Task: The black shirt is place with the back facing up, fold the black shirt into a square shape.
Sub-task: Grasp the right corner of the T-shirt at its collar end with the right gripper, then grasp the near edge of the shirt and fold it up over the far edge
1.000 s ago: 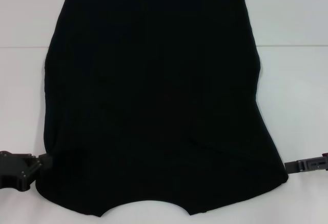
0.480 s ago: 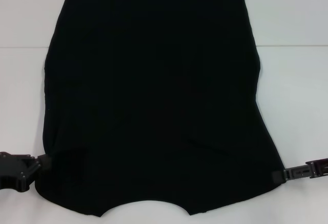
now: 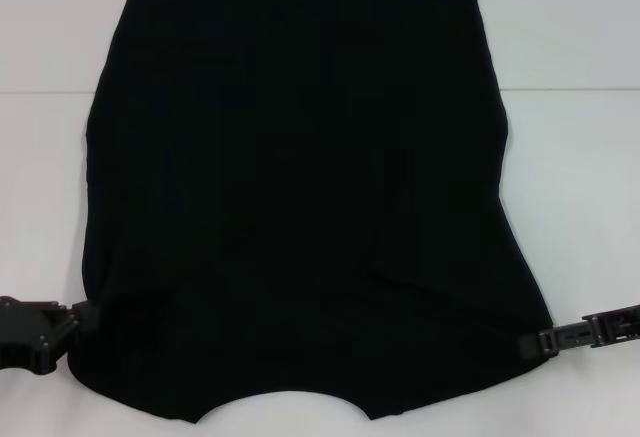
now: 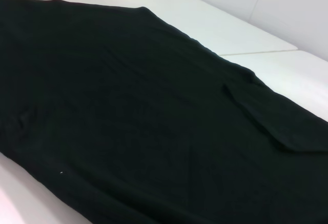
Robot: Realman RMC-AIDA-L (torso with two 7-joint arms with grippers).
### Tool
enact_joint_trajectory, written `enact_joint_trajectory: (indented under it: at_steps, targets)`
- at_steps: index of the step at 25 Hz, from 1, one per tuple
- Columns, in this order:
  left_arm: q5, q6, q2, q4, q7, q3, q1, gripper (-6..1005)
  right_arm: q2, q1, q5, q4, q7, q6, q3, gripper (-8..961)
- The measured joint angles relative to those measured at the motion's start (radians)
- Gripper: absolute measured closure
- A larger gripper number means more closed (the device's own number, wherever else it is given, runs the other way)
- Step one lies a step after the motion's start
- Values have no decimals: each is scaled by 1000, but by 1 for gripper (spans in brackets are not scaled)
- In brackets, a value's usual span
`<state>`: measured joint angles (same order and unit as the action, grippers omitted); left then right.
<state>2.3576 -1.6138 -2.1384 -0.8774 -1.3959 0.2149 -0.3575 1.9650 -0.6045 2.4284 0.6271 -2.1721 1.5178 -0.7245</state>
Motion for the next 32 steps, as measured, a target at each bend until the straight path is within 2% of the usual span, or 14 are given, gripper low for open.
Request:
enact_joint_trajectory:
  at_steps: [14,24,26,32]
  targets:
    - [-8,13,0,0,21,-12,3,996,14,-43,0,-29,3,-4,-1,99]
    - [-8,13,0,0,21,-12,3,996,16,-47,0,-23,-2,-7,-2,112]
    - [-8,13,0,0,22,-13,3,996,17,-48,0,-22,-3,-13,-5,343]
    - [-8,12,4,0,22,-26,-1,996,19,-49,0,-21,-4,-23,-2,461]
